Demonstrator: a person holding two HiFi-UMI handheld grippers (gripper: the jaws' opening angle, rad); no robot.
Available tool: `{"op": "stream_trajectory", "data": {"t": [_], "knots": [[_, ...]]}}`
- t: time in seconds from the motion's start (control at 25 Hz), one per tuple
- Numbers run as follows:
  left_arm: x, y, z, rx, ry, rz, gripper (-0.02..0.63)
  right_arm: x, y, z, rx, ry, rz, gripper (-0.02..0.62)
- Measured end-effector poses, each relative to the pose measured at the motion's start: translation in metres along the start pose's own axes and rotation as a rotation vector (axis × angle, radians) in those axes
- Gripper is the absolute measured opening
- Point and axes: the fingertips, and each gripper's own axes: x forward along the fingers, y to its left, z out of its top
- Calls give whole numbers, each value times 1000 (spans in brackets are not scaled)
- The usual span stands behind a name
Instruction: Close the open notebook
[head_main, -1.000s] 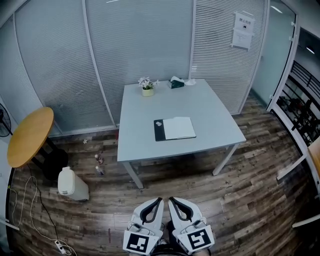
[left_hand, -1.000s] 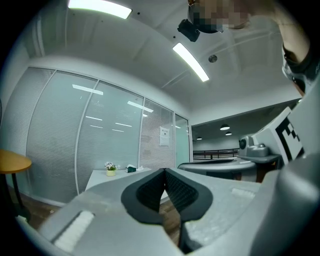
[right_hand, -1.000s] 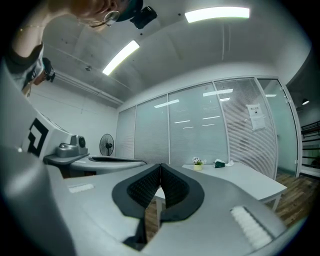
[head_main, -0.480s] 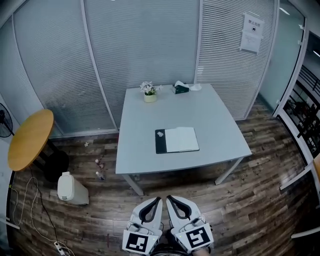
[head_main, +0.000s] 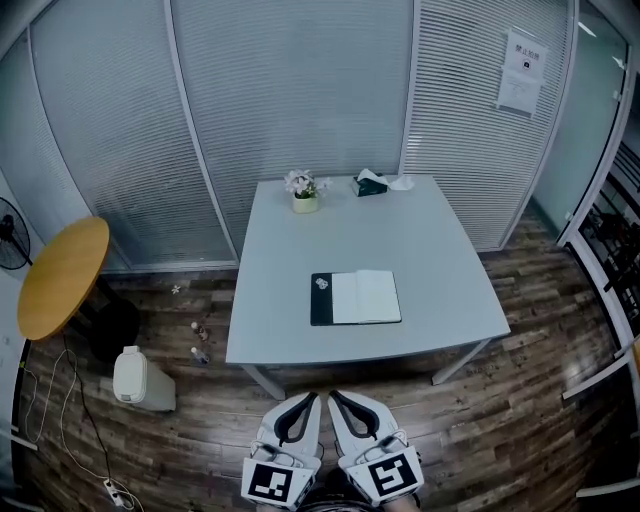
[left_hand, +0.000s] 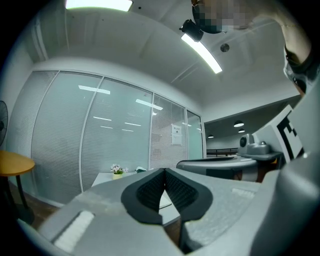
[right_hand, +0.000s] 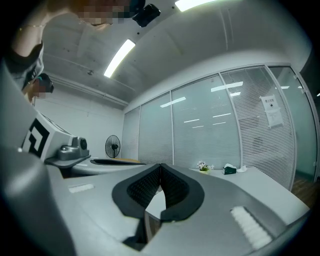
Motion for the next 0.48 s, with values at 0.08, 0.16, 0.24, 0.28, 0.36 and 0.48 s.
{"op": "stream_trajectory", "data": {"t": [0.08, 0.16, 0.24, 0.28, 0.36, 0.48], "knots": [[13, 0, 0, -27, 12, 7, 5, 3, -12, 0, -1, 2, 3, 4], [26, -1, -1, -18, 6, 6, 5, 5, -25, -1, -1, 2, 3, 3], [40, -4, -2, -4, -4, 1, 5, 6, -39, -2, -2, 3, -1, 3], [47, -5, -1, -4, -5, 1, 5, 6, -46, -2, -6, 3, -2, 3], [57, -8, -1, 1, -7, 3, 5, 8, -57, -1, -16, 0, 0, 3], [67, -10, 0, 0, -9, 6, 5, 9, -69, 1, -18, -4, 1, 3]]}}
